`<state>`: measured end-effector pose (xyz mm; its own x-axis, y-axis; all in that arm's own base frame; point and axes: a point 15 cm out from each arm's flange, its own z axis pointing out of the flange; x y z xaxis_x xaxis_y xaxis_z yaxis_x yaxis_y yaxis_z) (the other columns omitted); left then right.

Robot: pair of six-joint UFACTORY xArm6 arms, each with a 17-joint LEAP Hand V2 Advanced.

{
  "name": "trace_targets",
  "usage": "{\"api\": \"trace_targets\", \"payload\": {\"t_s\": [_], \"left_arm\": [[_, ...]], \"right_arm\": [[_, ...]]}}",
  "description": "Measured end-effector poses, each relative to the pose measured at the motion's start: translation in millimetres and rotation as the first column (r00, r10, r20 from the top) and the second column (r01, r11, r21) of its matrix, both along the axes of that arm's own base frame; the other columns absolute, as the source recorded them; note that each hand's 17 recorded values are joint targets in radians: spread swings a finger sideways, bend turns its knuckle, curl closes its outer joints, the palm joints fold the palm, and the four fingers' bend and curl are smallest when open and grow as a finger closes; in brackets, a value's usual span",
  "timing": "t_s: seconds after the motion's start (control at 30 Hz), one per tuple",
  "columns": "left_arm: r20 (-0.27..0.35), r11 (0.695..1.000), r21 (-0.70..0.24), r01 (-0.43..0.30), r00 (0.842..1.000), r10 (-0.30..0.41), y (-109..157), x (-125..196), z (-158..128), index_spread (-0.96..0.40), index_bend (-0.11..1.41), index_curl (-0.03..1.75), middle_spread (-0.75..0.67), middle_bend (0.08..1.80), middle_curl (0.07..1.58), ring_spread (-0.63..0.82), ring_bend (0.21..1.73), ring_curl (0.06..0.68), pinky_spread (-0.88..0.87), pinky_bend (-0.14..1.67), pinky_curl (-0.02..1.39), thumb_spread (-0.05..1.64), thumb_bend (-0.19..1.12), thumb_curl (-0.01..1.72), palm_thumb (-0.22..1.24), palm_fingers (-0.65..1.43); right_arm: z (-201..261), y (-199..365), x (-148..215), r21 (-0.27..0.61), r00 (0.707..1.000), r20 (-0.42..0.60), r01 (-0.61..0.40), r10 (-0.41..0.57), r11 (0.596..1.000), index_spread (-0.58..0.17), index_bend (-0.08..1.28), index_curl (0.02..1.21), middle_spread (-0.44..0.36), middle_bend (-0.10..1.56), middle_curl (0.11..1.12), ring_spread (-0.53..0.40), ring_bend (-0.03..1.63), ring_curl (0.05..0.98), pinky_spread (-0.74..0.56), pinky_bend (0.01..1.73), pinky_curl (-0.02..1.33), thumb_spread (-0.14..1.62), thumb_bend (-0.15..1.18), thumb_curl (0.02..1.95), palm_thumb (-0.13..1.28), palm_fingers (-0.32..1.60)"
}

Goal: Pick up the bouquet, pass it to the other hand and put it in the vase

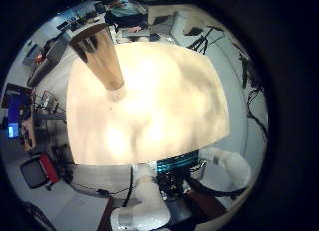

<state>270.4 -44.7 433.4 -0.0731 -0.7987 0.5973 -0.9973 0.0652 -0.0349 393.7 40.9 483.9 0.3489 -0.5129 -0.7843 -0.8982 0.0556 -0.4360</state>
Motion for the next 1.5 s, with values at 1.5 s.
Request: {"api": "trace_targets", "payload": {"t_s": [1.5], "left_arm": [[0.070, 0.768, -0.637, 0.061, 0.997, -0.022, -68, 44, 70, 0.32, 0.17, 0.27, 0.34, 0.33, 0.35, 0.46, 0.65, 0.191, 0.47, 0.30, 0.31, 0.77, -0.03, 0.34, 0.28, 0.17]], "right_arm": [[-49, 186, -75, 0.141, 0.828, 0.148, -0.560, 0.541, 0.817, -0.232, 1.11, 0.92, -0.110, 1.38, 0.74, -0.184, 1.42, 0.688, -0.27, 0.99, 1.17, 0.12, -0.02, 0.93, 1.17, 1.13]]}}
